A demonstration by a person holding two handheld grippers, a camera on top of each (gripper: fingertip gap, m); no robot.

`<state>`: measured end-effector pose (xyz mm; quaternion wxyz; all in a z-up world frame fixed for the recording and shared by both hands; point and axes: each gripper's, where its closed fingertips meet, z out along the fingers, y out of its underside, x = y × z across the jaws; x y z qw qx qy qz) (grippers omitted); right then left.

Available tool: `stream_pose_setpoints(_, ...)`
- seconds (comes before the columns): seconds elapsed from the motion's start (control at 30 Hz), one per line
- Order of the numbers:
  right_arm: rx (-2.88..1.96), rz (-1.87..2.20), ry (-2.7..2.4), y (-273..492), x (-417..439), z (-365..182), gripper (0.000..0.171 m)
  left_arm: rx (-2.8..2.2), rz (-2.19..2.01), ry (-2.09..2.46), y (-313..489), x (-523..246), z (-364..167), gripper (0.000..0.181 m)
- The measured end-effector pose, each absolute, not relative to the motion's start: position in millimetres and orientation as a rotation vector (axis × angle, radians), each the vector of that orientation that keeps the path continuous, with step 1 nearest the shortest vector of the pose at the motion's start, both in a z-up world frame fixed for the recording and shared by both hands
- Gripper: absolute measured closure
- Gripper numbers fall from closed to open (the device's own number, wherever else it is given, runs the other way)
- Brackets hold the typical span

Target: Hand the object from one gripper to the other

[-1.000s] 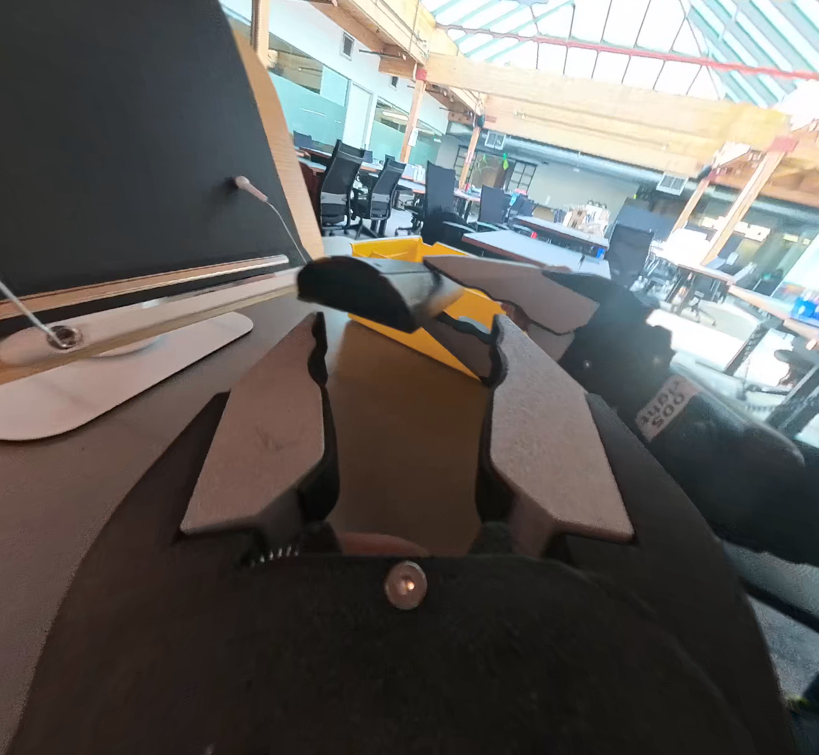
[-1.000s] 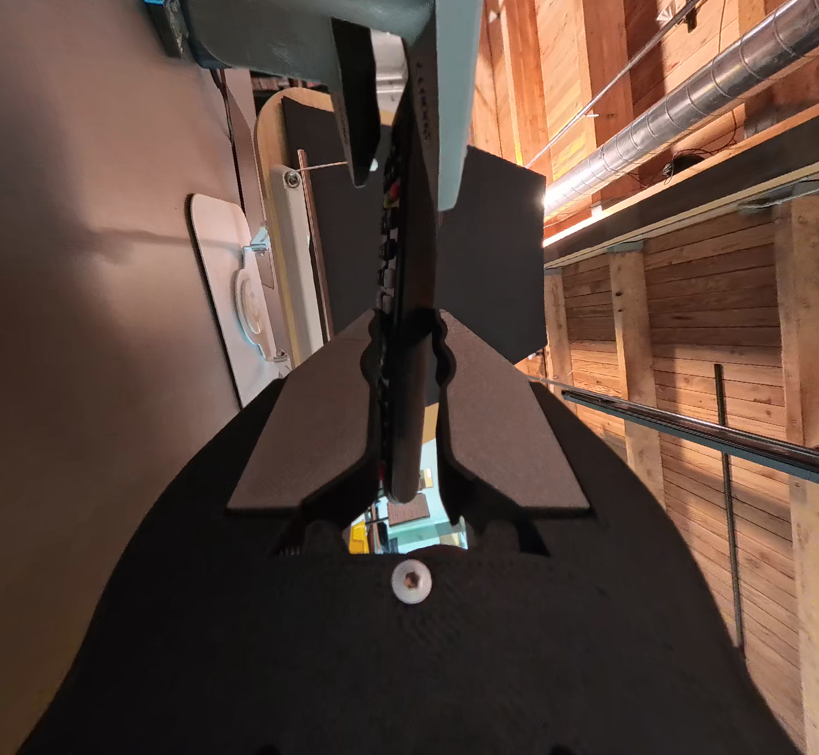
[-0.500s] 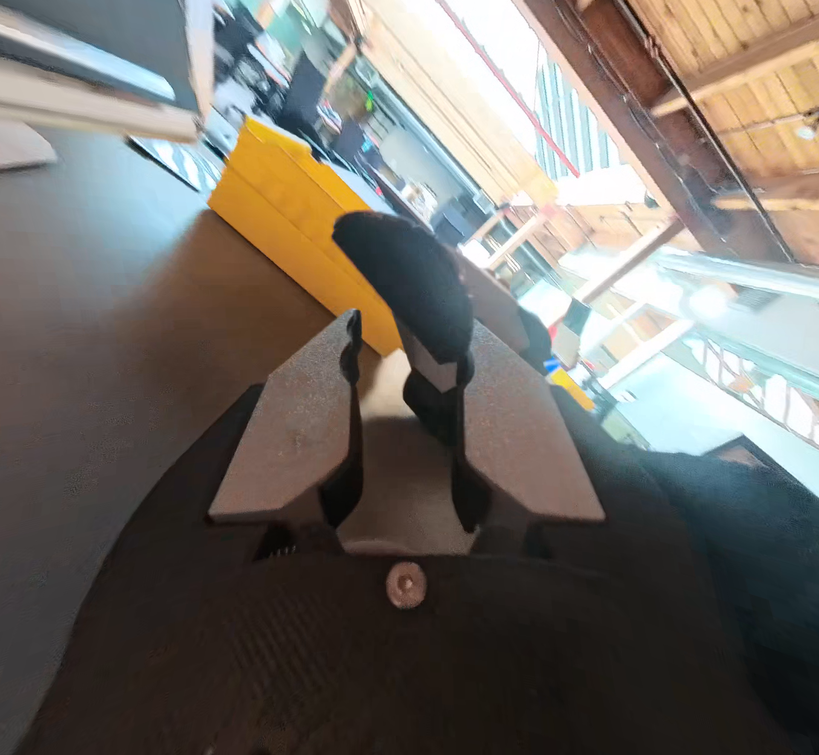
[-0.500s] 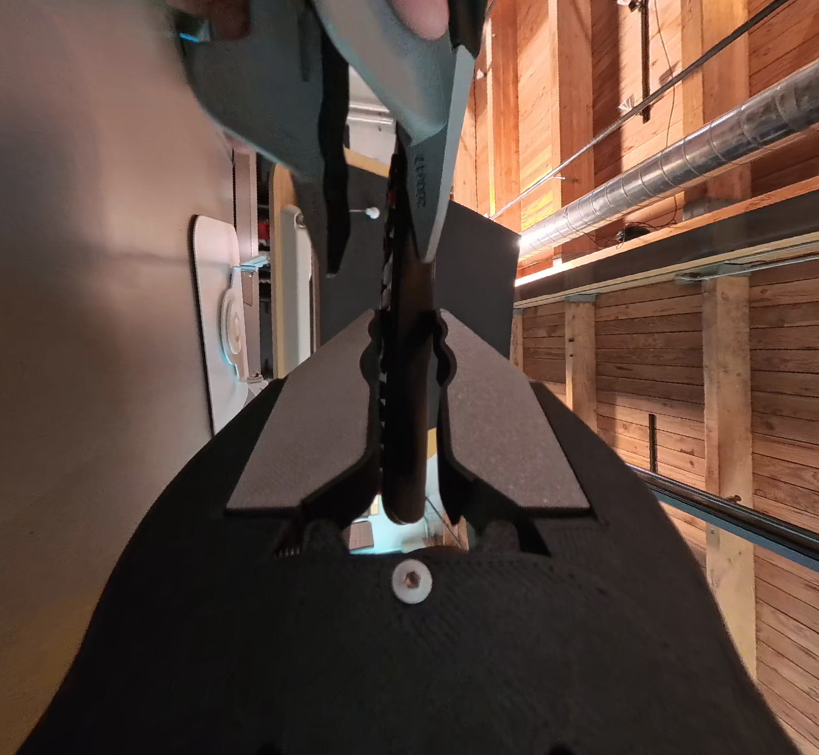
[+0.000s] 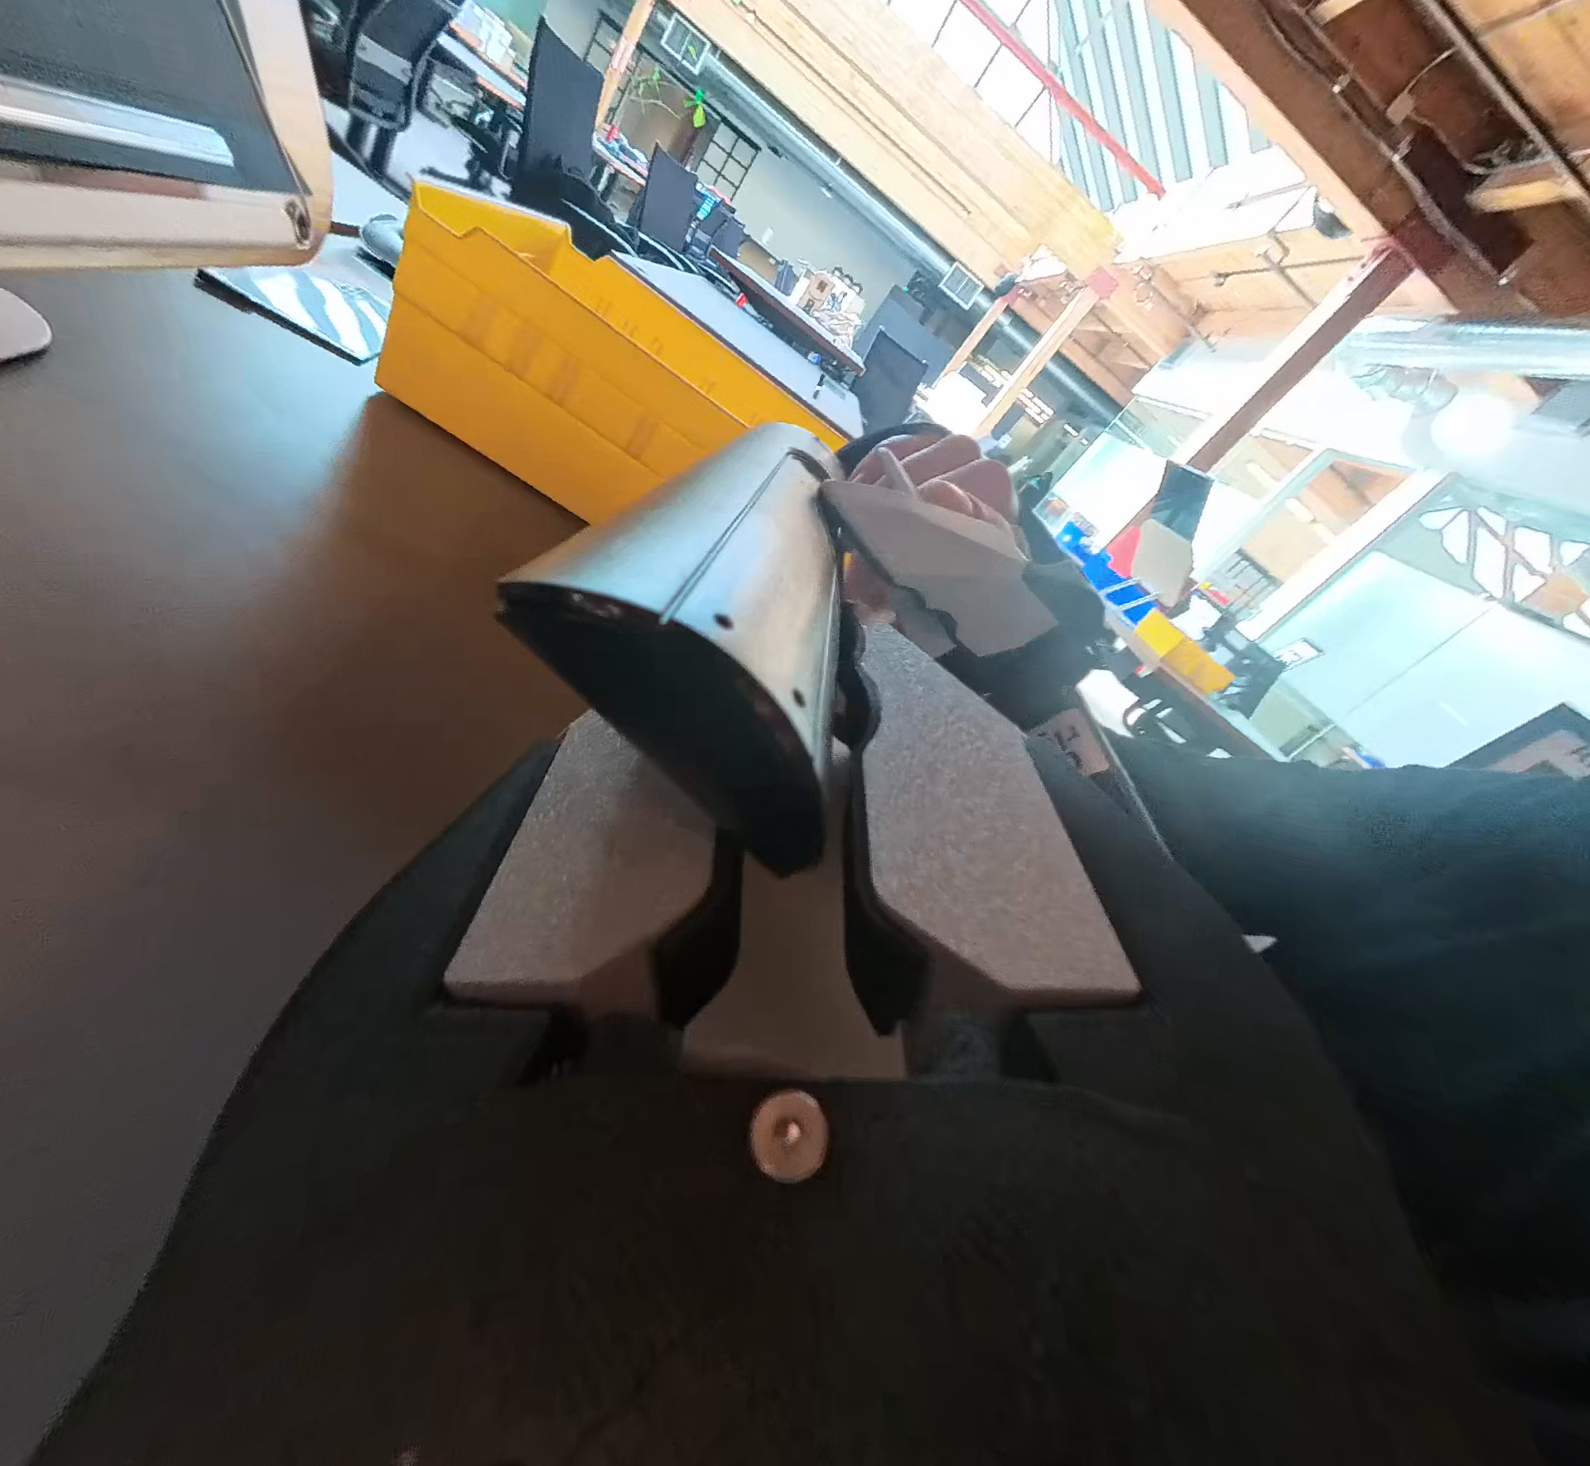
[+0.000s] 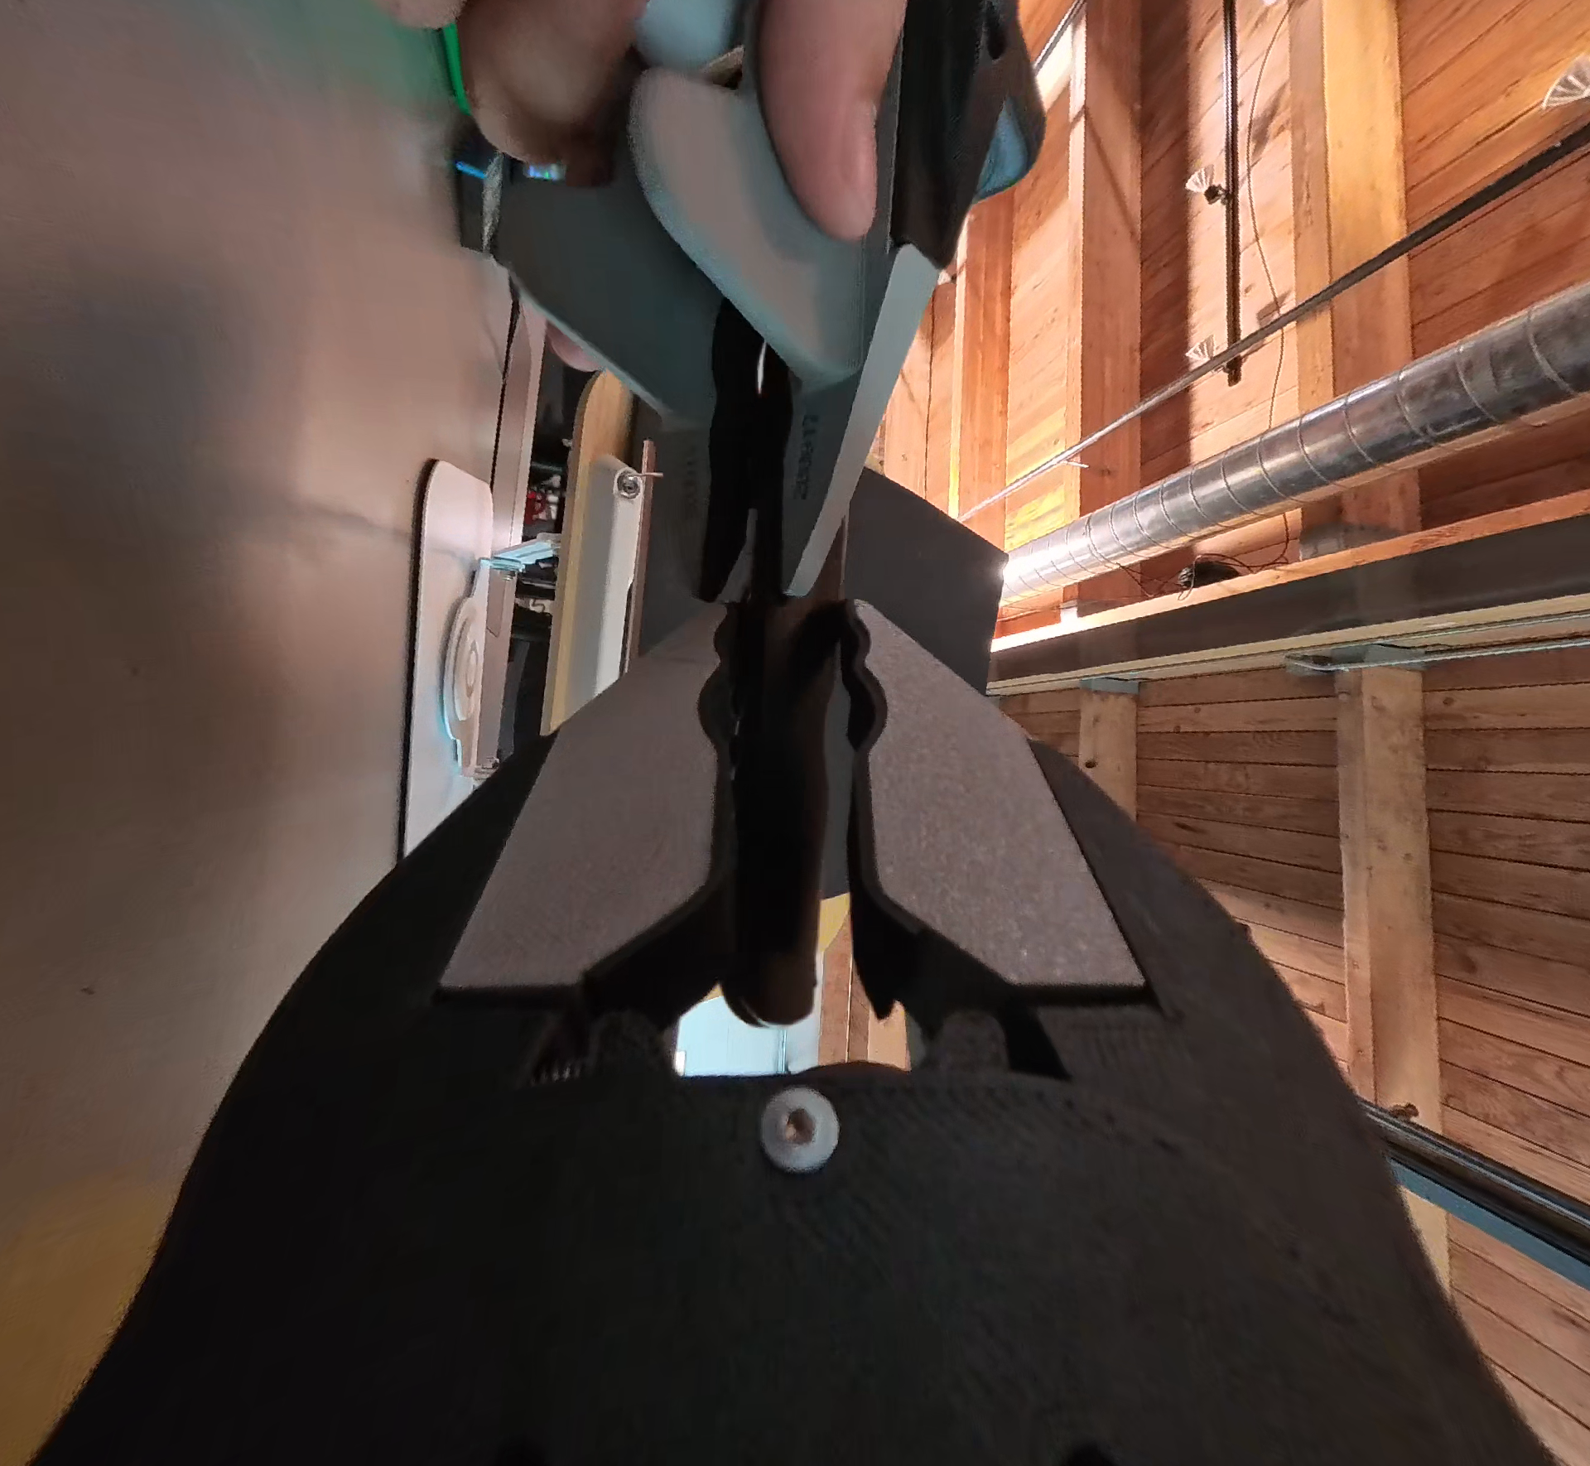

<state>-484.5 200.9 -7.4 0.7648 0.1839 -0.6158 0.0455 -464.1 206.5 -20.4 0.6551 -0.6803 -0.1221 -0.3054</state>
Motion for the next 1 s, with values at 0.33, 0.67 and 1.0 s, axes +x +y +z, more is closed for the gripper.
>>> stream_pose_setpoints(0.33, 0.376, 0.098, -1.312, 203.3, -483.1, -0.6, 0.150, -1.537, -0.591, -0.221, 207.6, -463.1, -14.8, 0.167)
stream_pose_setpoints(0.67, 0.260, 0.076, -1.294, 227.4, -488.4, 13.7, 0.151, -1.498, -0.512, -0.226, 202.0, -470.3, -2.3, 0.145)
stream_pose_setpoints(1.0, 0.300, 0.078, -1.313, 215.5, -487.8, 4.6, 0.151, -1.424, -0.498, -0.335, 196.7, -489.3, 4.5, 0.135)
